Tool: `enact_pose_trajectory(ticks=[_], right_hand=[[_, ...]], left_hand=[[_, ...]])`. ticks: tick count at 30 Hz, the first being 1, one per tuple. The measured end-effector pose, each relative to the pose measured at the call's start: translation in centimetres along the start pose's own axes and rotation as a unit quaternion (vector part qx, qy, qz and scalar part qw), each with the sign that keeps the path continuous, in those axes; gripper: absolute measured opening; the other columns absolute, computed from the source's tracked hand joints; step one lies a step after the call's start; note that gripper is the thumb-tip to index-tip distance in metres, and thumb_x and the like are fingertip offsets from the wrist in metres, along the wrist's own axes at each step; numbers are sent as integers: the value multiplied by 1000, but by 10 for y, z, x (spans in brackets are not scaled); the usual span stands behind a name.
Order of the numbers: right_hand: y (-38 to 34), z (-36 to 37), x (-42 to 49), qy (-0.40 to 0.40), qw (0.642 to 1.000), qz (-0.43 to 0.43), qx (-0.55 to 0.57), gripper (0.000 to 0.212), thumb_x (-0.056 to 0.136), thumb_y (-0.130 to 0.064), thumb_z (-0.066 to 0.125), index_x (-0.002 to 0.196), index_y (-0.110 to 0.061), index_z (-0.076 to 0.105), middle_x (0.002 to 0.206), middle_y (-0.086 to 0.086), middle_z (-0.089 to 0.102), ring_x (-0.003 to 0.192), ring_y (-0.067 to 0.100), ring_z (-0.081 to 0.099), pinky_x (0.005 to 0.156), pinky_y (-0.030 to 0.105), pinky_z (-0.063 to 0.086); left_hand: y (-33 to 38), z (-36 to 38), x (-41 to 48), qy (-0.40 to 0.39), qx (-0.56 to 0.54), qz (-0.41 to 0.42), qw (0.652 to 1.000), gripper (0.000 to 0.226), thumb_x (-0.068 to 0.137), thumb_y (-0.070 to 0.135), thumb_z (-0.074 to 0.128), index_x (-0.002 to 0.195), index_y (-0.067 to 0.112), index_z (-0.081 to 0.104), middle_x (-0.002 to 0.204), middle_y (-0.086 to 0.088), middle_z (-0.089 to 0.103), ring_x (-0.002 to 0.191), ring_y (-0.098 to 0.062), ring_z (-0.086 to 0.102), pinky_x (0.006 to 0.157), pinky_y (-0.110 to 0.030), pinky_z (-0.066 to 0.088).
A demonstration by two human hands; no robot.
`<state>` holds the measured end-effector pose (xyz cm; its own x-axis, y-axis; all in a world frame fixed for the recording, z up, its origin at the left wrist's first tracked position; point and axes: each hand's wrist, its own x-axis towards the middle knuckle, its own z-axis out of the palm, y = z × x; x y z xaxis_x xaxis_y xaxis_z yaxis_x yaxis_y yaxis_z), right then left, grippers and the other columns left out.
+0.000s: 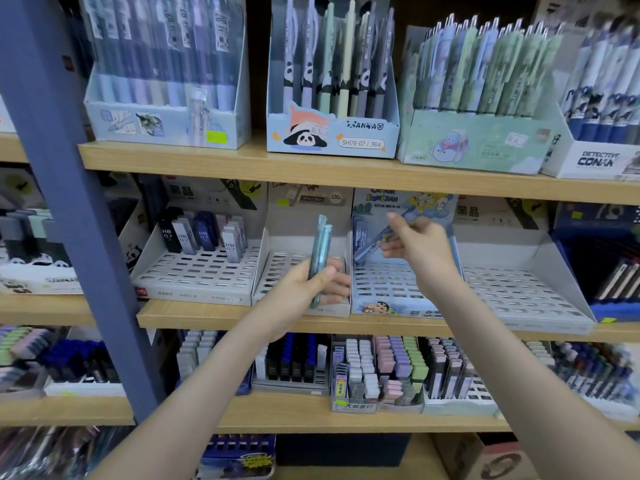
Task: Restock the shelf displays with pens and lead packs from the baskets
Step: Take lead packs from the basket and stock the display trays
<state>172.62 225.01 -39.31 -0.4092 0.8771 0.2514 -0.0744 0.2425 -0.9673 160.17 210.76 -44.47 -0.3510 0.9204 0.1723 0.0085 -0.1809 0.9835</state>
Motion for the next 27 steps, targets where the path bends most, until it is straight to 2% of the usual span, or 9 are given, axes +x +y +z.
enact_pose_trajectory(ticks=[2, 4, 10, 12, 15, 17, 20, 23, 27], right_hand=[[10, -4, 8, 22, 996, -6, -82, 25, 93, -34, 60, 82, -15, 48, 65, 6, 65, 63, 20, 67, 73, 36, 54], [21, -3, 12, 17, 986, -15, -162, 28, 94, -38, 57, 88, -12, 50, 71, 6, 68, 67, 18, 68, 68, 33, 51], [33, 9, 23, 5, 967, -43, -250, 32, 93, -39, 56, 78, -15, 41, 78, 8, 68, 61, 8, 62, 52, 20, 40], [33, 12, 27, 1, 964, -46, -263, 34, 93, -40, 57, 78, -13, 43, 79, 10, 68, 62, 12, 64, 54, 24, 45], [30, 19, 31, -8, 945, -54, -323, 38, 92, -43, 56, 86, -7, 46, 81, 16, 67, 73, 28, 66, 65, 39, 52], [27, 25, 31, -17, 924, -69, -375, 37, 94, -41, 55, 89, -7, 43, 75, 11, 59, 73, 29, 60, 59, 36, 43], [23, 33, 29, -21, 906, -92, -412, 33, 95, -37, 55, 93, -7, 40, 72, 1, 42, 74, 25, 47, 61, 30, 32], [23, 39, 30, -25, 899, -80, -429, 35, 96, -37, 53, 104, -3, 47, 85, 8, 46, 77, 25, 46, 63, 31, 33], [27, 40, 30, -48, 901, -42, -429, 37, 98, -38, 49, 104, -1, 47, 87, 10, 48, 79, 27, 47, 64, 32, 34]], left_hand=[[-1, -5, 0, 32, -14, 17, 999, 17, 101, 16, 41, 108, 11, 55, 96, -5, 68, 82, -12, 68, 78, -25, 56], [-1, -9, 0, 50, -45, 31, 997, 17, 102, 15, 39, 107, 10, 55, 90, -4, 67, 77, -12, 66, 78, -27, 56], [-1, -14, 2, 64, -79, 55, 993, 18, 102, 13, 39, 109, 6, 53, 87, -4, 66, 75, -12, 66, 78, -28, 55], [-1, -15, 2, 65, -84, 58, 993, 17, 102, 13, 39, 109, 6, 53, 88, -6, 65, 75, -12, 66, 79, -28, 55], [-2, -15, 3, 65, -85, 58, 993, 18, 102, 12, 38, 112, 4, 51, 89, -7, 65, 75, -12, 65, 78, -28, 55], [-3, -14, 4, 67, -83, 57, 993, 19, 102, 12, 38, 114, 3, 50, 88, -6, 65, 74, -11, 65, 77, -27, 55], [-5, -14, 4, 64, -83, 55, 993, 18, 102, 13, 38, 112, 4, 51, 87, -5, 65, 74, -11, 65, 76, -26, 55], [-6, -14, 3, 63, -82, 53, 993, 17, 102, 13, 39, 110, 5, 52, 86, -4, 67, 74, -11, 66, 77, -27, 55], [-6, -15, 3, 59, -78, 53, 994, 17, 102, 14, 39, 109, 7, 52, 86, -4, 67, 75, -11, 66, 78, -28, 54]])
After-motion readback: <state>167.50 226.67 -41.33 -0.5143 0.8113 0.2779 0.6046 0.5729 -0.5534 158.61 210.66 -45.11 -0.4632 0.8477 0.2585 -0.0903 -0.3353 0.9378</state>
